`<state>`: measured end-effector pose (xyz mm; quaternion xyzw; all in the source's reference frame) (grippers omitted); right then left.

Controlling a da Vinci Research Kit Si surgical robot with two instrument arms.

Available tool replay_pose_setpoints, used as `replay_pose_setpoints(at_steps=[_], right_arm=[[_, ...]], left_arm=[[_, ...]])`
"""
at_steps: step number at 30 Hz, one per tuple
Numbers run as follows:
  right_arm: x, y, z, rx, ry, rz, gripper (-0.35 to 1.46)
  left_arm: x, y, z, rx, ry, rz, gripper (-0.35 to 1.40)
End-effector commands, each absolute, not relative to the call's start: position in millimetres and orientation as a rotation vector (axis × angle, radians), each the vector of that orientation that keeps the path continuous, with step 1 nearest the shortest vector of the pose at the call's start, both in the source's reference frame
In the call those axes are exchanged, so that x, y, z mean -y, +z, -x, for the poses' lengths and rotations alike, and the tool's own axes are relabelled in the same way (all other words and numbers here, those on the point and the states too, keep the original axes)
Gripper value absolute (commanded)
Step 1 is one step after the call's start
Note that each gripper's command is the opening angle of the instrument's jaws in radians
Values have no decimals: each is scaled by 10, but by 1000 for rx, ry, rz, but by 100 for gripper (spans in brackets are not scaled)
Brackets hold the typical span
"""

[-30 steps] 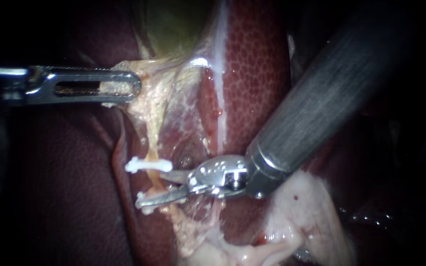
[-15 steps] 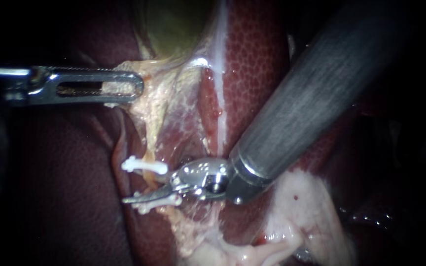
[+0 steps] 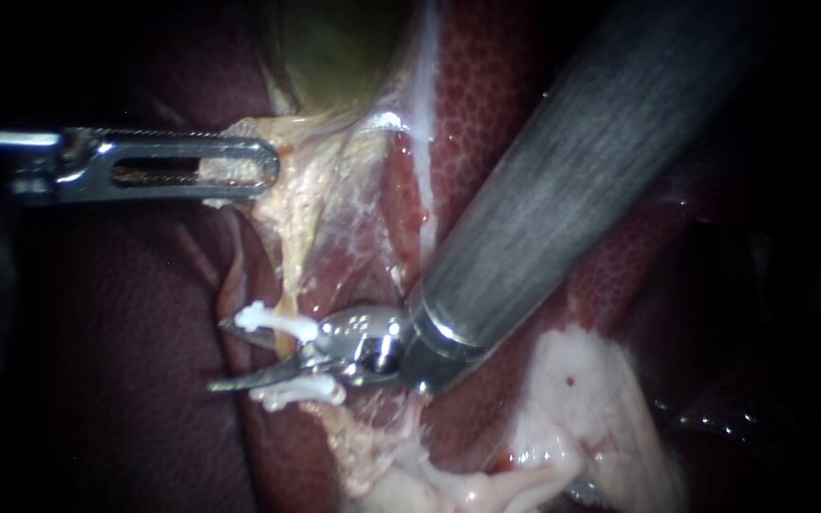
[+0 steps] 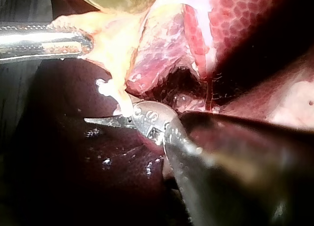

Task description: Go to the cutting position left tube

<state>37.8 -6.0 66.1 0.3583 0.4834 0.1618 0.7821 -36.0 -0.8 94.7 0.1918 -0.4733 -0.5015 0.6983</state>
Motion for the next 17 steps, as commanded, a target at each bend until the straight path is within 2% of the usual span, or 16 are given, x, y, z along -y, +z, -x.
replay_pose_setpoints(at_steps=[1, 17], right_arm=[[59, 661, -378, -1044, 349, -774, 133], [59, 662, -370, -1045, 345, -776, 135]], left_arm=[[8, 947, 360, 1056, -1116, -430, -35], [8, 947, 361, 1056, -1117, -429, -35]])
